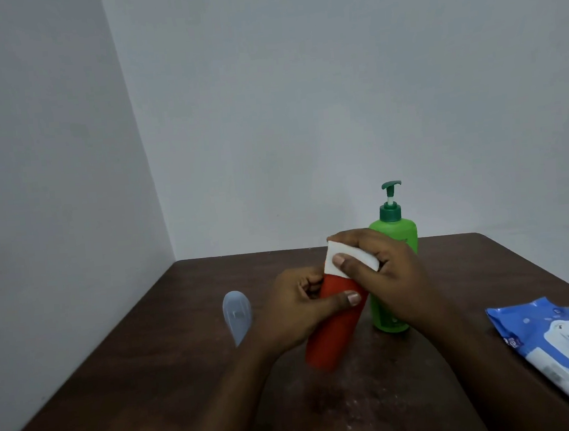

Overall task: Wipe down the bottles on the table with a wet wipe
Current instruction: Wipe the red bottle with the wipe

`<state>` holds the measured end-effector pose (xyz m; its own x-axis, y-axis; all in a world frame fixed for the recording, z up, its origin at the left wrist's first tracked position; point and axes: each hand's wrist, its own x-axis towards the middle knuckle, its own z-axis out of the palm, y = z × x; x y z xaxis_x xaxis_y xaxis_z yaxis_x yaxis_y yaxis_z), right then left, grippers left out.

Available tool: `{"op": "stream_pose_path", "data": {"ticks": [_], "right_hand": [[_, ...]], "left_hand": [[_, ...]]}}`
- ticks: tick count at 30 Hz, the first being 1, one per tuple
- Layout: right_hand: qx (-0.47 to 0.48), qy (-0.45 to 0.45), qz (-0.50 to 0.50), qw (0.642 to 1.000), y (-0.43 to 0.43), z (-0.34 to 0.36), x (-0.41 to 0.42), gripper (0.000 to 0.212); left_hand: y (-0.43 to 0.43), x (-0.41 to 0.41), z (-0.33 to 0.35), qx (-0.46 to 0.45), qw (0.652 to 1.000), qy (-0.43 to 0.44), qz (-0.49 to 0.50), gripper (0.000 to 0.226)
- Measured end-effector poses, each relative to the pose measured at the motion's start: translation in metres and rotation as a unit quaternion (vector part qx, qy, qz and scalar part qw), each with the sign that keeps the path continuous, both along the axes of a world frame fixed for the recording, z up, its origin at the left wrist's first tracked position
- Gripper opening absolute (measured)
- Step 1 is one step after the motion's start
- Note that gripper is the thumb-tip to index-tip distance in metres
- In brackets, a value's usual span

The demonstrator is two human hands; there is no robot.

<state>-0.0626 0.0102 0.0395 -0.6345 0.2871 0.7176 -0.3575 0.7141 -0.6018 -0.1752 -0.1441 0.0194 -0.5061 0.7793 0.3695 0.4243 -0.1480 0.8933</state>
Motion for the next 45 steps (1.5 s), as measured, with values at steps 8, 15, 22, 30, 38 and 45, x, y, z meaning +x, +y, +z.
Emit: {"op": "stream_pose_path", "data": {"ticks": [8,15,22,30,38,45], "right_hand": [[-0.09,0.021,0.046,0.995,0.008,0.005,0.005,0.029],[-0.077,0.008,0.059,0.995,0.001,-0.001,-0.001,0.03],[-0.084,0.021,0.067,0.994,0.007,0.004,0.004,0.028],[-0.07,0.016,0.047,0.996,-0.001,0.002,0.001,0.027],[-0.215,0.055,0.042,0.974,0.001,0.007,0.003,0.019],[-0.676,0.092,0.223,0.697,-0.017,-0.005,-0.019,0.032]], "left_hand": [[-0.005,-0.007,0.006,0.028,0.999,-0.015,0.037,0.033],[0.001,0.004,0.001,0.008,1.0,-0.003,-0.002,0.028],[-0.003,-0.001,0.006,0.022,0.999,-0.036,0.009,0.031],[0.003,0.008,0.001,0.022,0.999,-0.044,-0.012,0.026],[-0.006,0.0,0.013,0.081,0.993,-0.079,0.02,0.034],[-0.007,-0.003,0.018,0.181,0.972,-0.118,0.096,0.034]]}}
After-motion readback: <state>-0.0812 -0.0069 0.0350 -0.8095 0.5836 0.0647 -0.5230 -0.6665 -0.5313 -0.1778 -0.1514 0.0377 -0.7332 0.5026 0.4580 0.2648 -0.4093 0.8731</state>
